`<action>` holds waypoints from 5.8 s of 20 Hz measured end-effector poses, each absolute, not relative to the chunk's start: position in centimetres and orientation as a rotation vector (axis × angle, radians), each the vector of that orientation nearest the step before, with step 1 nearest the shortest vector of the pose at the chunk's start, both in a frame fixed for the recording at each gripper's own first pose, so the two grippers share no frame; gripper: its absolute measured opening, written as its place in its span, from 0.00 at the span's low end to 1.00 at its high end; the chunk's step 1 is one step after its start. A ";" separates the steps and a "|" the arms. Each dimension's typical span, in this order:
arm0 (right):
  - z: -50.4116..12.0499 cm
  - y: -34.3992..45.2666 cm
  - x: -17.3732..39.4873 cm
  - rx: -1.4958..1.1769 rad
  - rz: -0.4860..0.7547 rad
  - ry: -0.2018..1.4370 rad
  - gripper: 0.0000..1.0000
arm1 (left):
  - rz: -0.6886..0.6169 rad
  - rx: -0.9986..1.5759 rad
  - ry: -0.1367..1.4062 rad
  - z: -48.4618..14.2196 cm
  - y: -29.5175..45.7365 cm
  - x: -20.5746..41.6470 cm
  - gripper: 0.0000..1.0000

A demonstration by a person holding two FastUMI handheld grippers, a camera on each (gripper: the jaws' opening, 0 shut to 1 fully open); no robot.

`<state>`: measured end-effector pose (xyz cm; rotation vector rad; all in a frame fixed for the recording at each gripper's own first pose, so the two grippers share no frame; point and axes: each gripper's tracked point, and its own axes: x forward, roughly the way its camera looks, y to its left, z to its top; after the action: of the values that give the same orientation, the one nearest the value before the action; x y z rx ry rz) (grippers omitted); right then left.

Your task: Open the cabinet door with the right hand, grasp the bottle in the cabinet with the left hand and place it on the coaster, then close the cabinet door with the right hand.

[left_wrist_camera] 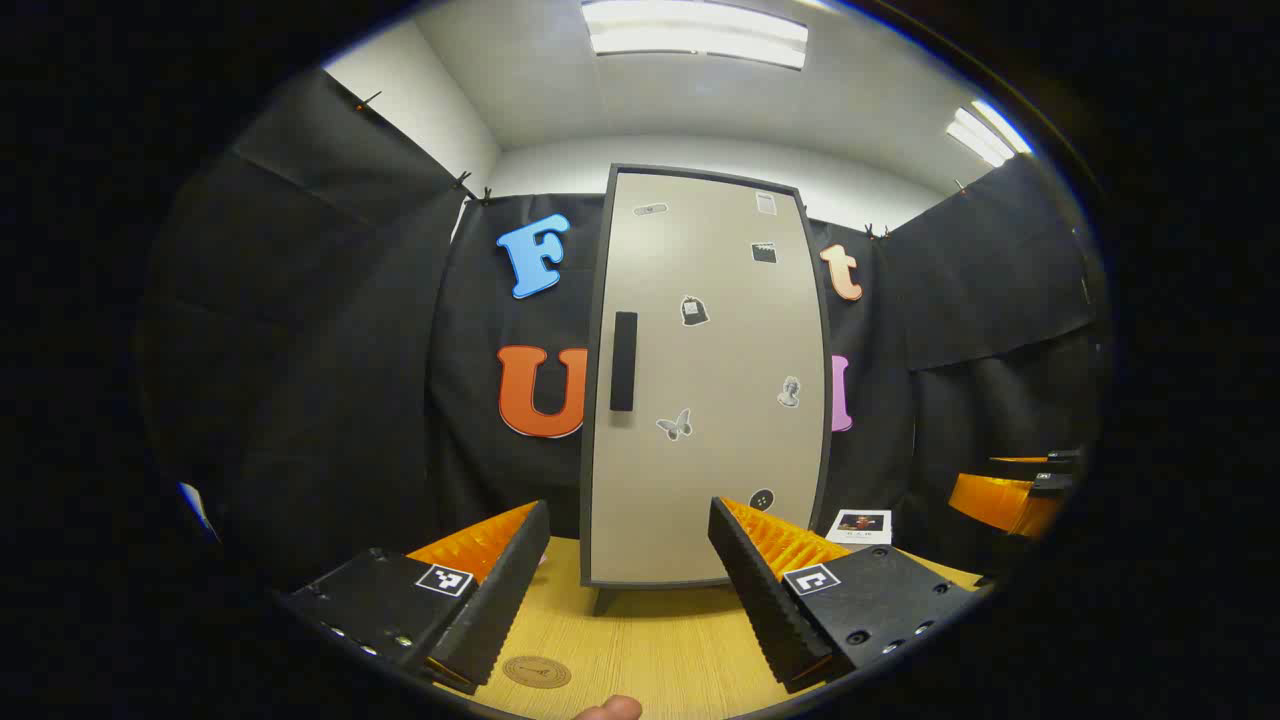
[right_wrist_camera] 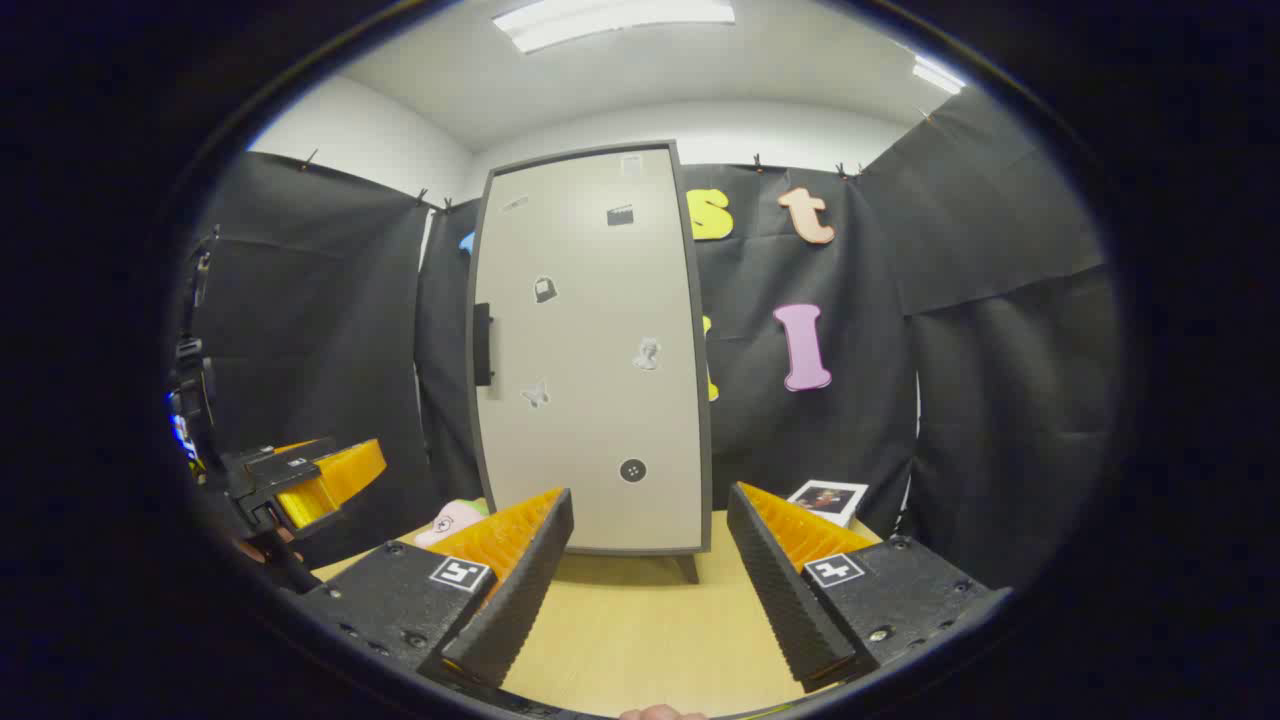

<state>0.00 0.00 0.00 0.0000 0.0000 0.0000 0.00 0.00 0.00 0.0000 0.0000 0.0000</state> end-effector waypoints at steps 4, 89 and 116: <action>0.3 0.0 0.0 0.005 0.003 -0.017 0.95 | 0.009 0.012 0.005 0.1 0.3 -0.3 0.96; 9.5 25.7 33.7 -0.099 0.402 0.063 0.24 | 0.192 0.028 0.041 -1.9 7.5 -1.2 0.96; 10.6 22.7 22.3 -0.071 0.595 0.076 0.22 | 0.129 0.033 0.041 -1.9 8.8 0.8 0.96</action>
<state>22.27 22.66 10.57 -0.0713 0.0763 0.5947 0.80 8.80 -1.95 0.0334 0.0413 0.1285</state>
